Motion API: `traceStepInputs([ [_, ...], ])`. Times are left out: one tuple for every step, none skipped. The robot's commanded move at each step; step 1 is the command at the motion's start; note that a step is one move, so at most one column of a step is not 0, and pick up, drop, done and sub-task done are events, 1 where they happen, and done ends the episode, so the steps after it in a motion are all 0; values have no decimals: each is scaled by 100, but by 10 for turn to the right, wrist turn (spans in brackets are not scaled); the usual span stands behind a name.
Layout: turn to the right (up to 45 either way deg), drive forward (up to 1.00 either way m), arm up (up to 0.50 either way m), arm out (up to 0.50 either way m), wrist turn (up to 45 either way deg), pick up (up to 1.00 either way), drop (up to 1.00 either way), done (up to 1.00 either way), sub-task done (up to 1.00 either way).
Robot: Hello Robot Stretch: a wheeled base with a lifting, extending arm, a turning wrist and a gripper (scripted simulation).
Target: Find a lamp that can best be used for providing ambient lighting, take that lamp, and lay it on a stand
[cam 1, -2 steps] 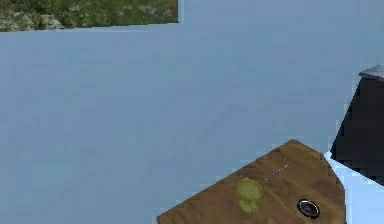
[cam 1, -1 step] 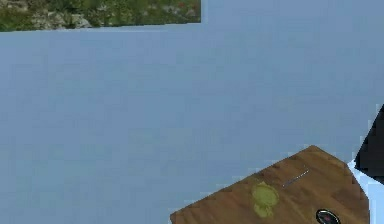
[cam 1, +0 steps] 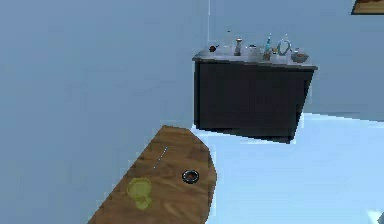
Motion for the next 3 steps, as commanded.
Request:
traceStepInputs([
  [90,0,0,0,0,0,0,0,0],
  [0,25,0,0,0,0,0,0,0],
  [-450,0,0,0,0,0,0,0,0],
])
